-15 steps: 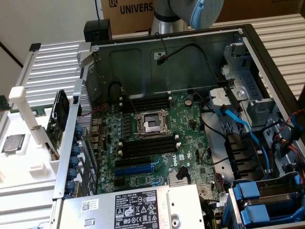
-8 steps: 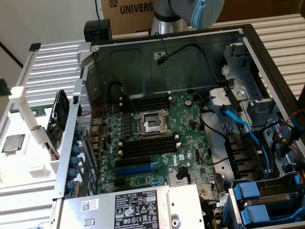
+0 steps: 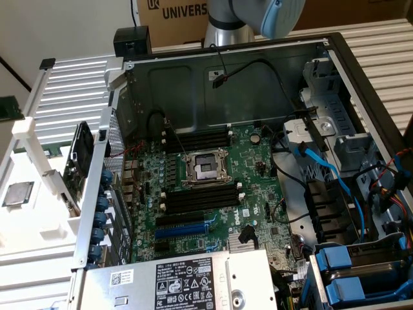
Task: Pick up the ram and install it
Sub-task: 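Pick up the ram and move it above insertion slot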
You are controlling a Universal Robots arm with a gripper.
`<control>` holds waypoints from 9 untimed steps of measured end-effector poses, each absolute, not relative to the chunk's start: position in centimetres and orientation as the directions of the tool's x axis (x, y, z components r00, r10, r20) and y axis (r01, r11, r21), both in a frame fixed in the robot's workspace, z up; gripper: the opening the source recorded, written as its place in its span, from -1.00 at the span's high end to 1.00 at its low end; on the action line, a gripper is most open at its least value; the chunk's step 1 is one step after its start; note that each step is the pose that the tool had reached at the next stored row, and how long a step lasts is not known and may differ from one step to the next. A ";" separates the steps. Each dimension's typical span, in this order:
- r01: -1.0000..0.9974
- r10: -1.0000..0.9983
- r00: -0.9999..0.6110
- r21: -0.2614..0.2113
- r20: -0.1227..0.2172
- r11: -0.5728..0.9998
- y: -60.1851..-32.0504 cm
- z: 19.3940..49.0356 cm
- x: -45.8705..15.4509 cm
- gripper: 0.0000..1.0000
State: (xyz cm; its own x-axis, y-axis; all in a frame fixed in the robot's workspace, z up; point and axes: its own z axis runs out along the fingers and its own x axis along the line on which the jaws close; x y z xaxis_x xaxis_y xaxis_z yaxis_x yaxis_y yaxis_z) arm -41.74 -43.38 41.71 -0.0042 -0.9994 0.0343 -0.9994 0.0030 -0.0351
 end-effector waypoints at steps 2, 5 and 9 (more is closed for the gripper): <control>-1.000 -0.999 -0.004 -0.031 0.034 0.003 -43.5 41.9 -41.1 0.73; -1.000 -0.999 -0.004 -0.024 0.034 0.003 -43.7 42.2 -40.2 0.73; -1.000 -0.999 -0.003 -0.011 0.033 0.003 -44.0 42.6 -38.5 0.73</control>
